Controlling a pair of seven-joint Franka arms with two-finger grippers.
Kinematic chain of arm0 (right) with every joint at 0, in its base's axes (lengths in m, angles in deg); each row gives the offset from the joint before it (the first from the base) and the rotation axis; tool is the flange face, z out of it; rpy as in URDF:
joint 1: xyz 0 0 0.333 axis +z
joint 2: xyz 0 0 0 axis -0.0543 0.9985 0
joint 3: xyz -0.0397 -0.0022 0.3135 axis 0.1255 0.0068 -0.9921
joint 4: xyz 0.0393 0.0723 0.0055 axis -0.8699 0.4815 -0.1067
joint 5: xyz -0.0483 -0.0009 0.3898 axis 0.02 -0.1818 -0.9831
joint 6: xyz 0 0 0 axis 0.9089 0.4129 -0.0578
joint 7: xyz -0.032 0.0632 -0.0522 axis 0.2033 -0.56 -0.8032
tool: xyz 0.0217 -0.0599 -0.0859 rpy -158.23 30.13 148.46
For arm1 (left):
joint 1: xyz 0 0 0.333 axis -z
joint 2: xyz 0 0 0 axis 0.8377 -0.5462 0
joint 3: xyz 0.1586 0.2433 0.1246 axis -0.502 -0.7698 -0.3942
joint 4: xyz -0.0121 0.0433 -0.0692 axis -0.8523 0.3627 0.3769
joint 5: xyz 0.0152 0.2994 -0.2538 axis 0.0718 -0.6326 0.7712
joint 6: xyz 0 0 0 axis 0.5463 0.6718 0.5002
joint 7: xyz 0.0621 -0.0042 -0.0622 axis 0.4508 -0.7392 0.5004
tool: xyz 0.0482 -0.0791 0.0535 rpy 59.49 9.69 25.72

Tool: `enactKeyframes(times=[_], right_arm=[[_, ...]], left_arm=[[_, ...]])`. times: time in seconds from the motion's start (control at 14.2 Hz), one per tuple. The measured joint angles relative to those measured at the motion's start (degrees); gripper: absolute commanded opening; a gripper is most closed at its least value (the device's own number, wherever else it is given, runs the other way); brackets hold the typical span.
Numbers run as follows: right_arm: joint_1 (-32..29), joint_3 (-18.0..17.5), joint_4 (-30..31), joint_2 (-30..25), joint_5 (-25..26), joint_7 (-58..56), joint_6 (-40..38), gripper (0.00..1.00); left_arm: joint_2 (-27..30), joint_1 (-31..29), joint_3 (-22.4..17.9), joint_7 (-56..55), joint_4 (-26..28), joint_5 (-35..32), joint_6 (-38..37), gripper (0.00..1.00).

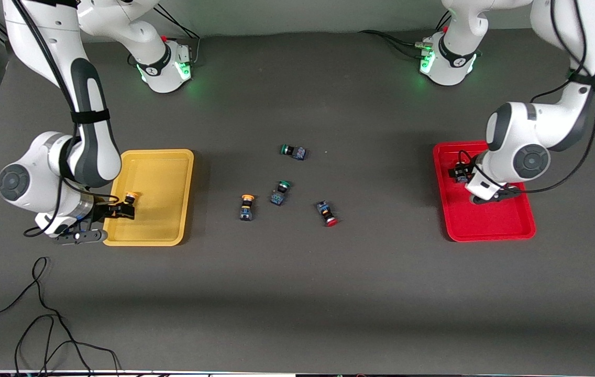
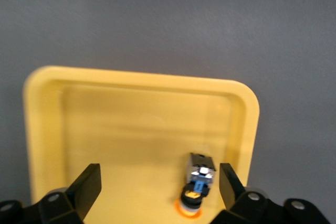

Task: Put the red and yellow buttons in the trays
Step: 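Release the buttons into the trays with both grippers, then grasp another orange button with the right gripper while the left grasps red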

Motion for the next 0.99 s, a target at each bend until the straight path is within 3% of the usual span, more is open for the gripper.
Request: enactKeyframes(times=[0.21,0.49,0.78,0.99], right_arm=[[6.54,-0.31,-3.05,-0.50,-0.04,10.73,-2.58,1.00],[19.32,-0.93,-6.57,1.19,-0.04,28.27,-2.55,1.00],[22.46,-3.68,-11.61,7.81,-2.67,36.32,-2.03,1.00],[22.57,-4.63,-12.73,11.51,-8.10,36.64,-0.68,1.00]], left_arm=[[0.37,5.39,0.82,-2.18,-14.31,2.64,-12.85,1.00],[-8.48,15.56,1.18,-15.85,-31.83,4.61,-15.61,1.00],[-24.21,24.09,1.35,-34.49,-44.35,4.96,-9.64,1.00],[-31.56,26.99,1.37,-44.12,-47.36,5.44,0.70,1.00]])
